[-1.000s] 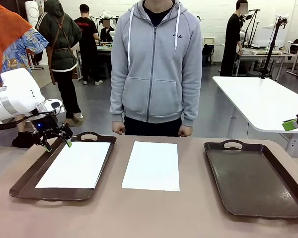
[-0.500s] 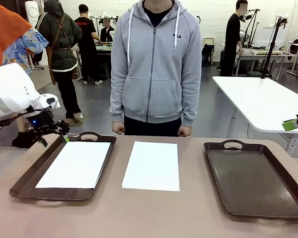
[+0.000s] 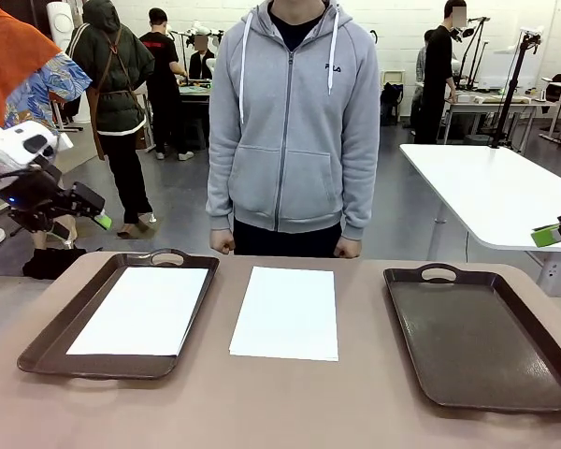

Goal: Sort the A4 documents.
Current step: Receive the A4 Paper.

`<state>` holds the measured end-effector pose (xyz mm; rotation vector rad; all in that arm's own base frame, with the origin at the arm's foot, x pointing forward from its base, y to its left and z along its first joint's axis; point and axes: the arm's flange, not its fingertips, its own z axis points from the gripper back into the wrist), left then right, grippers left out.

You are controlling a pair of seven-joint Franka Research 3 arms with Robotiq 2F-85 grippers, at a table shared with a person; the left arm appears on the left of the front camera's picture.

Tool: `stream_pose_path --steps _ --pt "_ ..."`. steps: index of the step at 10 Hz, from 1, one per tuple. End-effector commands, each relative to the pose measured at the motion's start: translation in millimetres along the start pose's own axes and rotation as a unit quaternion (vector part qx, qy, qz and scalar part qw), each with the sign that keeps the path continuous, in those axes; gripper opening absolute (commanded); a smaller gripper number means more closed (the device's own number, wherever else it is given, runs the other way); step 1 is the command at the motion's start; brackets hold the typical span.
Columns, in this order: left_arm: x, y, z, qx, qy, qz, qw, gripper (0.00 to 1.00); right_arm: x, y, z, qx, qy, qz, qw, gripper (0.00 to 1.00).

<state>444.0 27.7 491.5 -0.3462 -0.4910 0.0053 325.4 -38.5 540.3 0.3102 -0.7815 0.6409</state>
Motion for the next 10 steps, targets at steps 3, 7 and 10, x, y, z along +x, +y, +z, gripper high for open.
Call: stream_pose_path --steps 3,7,10 --pt "-31.3 -9.3 81.3 0.001 -0.137 -0.100 0.986 1.00 -0.1 -0.1 -1.3 0.005 -0.002 0.000 1.000 1.00" --pt "-45.1 -33.9 107.8 -0.116 -0.138 -0.241 0.954 1.00 -0.1 -0.1 -1.3 0.005 -0.002 0.000 1.000 1.00" --pt "-47.5 -20.5 114.1 -0.217 -0.088 -0.309 0.922 1.00 -0.1 -0.1 -1.3 0.005 -0.002 0.000 1.000 1.00"
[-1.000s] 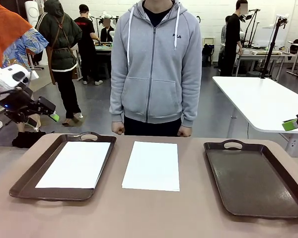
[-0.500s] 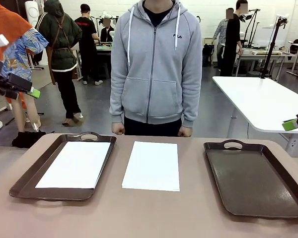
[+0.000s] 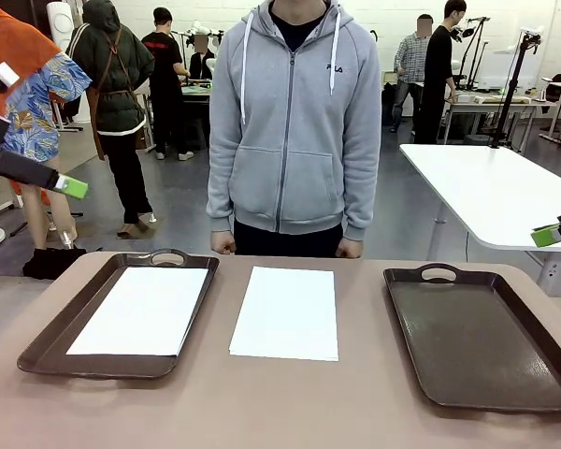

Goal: Sort the A4 documents.
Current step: Receive the A4 Paper.

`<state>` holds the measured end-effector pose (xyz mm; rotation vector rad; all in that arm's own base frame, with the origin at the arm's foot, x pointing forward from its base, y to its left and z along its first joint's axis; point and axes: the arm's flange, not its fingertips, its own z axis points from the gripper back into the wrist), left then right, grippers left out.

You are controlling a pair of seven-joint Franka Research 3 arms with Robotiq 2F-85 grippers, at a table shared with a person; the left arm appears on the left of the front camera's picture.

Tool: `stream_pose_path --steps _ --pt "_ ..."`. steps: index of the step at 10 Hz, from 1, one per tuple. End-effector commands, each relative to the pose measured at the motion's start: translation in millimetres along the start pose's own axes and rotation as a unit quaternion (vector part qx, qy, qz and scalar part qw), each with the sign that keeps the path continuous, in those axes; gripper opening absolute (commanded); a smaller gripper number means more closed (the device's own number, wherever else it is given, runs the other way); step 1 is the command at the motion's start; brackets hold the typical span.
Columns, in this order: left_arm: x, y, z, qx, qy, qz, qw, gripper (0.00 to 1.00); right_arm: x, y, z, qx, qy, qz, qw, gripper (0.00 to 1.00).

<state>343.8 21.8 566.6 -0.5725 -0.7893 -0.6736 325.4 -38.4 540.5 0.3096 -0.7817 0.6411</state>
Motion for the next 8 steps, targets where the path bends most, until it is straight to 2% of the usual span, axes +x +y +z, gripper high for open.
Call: stream_pose_path --steps 1,3,5,8 --pt "-4.3 12.8 16.6 -0.015 -0.010 -0.002 1.000 1.00 -0.3 -0.2 -1.4 0.005 -0.002 -0.001 1.000 1.00" --pt "-6.0 1.2 18.4 -0.004 -0.037 -0.040 0.998 1.00 -0.3 -0.2 -1.4 0.005 -0.002 -0.001 1.000 1.00" --pt "-3.5 -10.4 18.3 0.006 -0.041 -0.053 0.998 1.00 -0.3 -0.2 -1.4 0.005 -0.002 -0.001 1.000 1.00" --pt "-0.5 -17.1 9.8 0.023 -0.037 -0.037 0.998 1.00 -0.3 -0.2 -1.4 0.005 -0.002 -0.001 1.000 1.00"
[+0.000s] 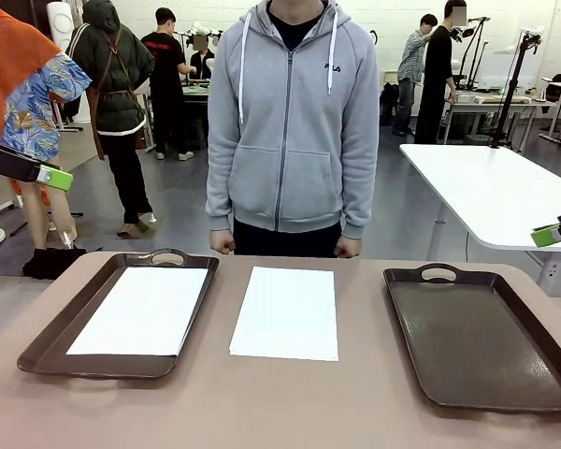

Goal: Sort the A4 documents.
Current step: Receive the A4 Paper.

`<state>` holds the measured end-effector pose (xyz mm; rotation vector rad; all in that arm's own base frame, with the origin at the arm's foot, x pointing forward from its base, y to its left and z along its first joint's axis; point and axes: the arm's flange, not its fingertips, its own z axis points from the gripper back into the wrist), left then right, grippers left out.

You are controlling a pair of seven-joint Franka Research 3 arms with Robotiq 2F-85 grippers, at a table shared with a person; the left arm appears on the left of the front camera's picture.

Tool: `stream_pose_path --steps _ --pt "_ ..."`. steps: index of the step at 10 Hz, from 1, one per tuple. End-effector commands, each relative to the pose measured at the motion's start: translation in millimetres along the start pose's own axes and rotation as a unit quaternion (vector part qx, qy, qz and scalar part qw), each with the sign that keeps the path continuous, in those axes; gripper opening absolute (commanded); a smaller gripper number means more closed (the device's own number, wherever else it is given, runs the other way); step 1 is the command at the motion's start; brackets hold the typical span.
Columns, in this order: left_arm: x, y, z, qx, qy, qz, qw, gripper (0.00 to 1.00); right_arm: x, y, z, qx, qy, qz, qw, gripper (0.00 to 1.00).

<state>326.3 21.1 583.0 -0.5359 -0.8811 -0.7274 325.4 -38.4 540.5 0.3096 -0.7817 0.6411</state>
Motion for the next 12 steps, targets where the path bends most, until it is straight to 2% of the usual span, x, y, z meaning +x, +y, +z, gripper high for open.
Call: stream_pose_path --steps 1,4,5,12 --pt "-4.5 -0.6 -5.6 0.012 -0.005 0.007 1.000 1.00 -0.2 -0.2 -1.4 0.005 -0.002 -0.001 1.000 1.00" --pt "-7.2 3.4 -0.3 0.025 -0.018 0.028 0.999 1.00 -0.2 -0.2 -1.4 0.005 -0.002 -0.001 1.000 1.00" --pt "-3.1 1.5 -1.2 0.009 0.002 0.006 1.000 1.00 -0.2 -0.2 -1.4 0.005 -0.002 -0.001 1.000 1.00" --pt "-3.1 1.5 -1.2 0.009 0.002 0.006 1.000 1.00 -0.2 -0.2 -1.4 0.005 -0.002 -0.001 1.000 1.00"
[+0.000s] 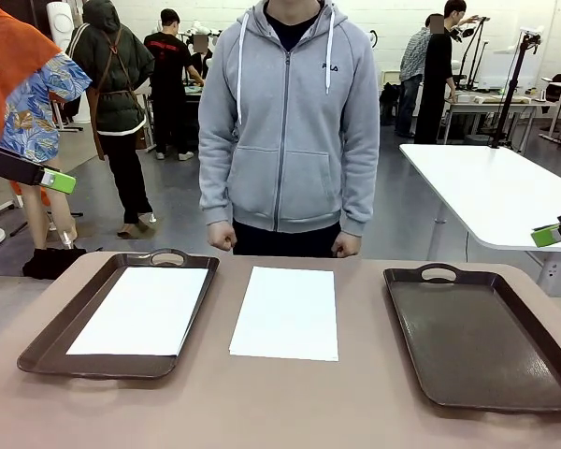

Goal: Sort the A4 documents.
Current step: Receive the A4 Paper.

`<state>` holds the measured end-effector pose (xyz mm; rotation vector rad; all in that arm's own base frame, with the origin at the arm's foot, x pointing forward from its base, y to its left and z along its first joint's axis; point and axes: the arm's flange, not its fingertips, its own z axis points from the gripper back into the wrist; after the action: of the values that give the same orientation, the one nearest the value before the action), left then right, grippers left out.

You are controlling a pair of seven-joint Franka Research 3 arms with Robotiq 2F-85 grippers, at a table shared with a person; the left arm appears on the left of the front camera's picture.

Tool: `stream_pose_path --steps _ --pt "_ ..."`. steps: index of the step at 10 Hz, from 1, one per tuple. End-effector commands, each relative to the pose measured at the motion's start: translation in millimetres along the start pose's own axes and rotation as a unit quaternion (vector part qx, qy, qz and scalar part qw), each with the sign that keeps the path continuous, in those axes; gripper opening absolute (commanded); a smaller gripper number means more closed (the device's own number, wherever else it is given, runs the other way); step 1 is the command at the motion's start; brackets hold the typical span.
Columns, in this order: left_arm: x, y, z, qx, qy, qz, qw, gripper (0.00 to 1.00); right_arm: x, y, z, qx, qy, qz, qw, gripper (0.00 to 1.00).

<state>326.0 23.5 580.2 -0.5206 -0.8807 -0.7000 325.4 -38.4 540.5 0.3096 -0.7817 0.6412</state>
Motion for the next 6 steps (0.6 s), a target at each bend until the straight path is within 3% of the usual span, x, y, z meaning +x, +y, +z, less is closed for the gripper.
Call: stream_pose_path --steps 1,6 --pt "0.1 -0.1 -1.5 -0.003 0.001 -0.003 1.000 1.00 -0.3 -0.2 -1.3 0.005 -0.002 -0.001 1.000 1.00" --pt "0.1 -0.1 -1.5 -0.003 0.001 -0.003 1.000 1.00 -0.3 -0.2 -1.3 0.005 -0.002 -0.001 1.000 1.00"
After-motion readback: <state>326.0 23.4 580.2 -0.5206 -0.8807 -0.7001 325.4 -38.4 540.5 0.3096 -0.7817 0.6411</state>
